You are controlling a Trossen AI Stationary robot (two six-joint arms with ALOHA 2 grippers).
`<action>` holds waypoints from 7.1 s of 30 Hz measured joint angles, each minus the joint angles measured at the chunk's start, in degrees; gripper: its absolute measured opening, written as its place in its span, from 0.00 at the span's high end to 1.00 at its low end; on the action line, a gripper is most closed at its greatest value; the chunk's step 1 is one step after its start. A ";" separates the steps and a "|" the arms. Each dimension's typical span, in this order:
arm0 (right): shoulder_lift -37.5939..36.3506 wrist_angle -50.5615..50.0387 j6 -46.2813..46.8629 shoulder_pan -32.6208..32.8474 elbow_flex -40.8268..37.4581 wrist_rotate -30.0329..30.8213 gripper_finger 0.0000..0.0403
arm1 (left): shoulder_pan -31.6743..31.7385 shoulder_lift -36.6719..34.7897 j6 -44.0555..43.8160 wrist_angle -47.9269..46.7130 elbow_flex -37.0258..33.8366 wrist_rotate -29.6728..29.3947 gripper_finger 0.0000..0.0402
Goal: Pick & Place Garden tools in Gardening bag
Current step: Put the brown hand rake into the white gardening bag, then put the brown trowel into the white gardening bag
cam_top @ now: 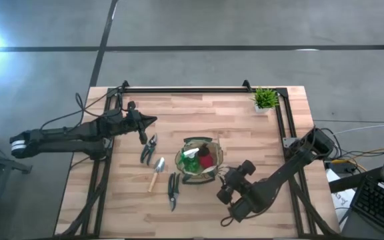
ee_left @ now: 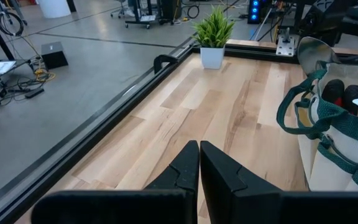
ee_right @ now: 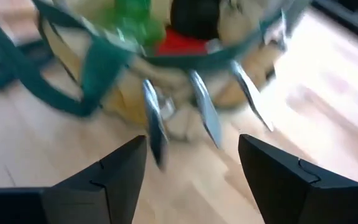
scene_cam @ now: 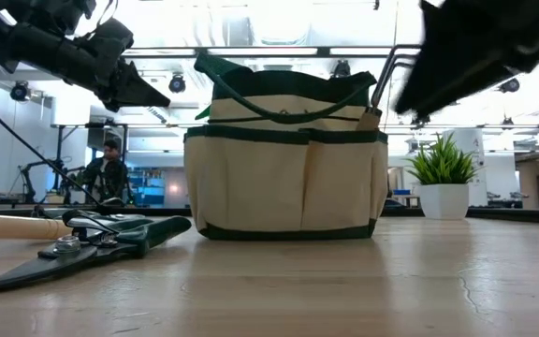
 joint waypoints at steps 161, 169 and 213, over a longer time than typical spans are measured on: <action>-80.28 70.56 -61.35 -31.70 -72.08 -28.71 0.98 | -31.48 37.39 -66.23 -38.75 24.52 11.21 0.49; -80.28 70.52 -61.35 -31.69 -72.08 -28.71 0.98 | -32.71 44.12 -69.84 -38.72 24.79 13.89 0.49; -80.28 70.49 -61.35 -31.71 -72.08 -28.69 0.98 | -33.10 56.50 -58.44 -33.95 24.65 7.89 0.83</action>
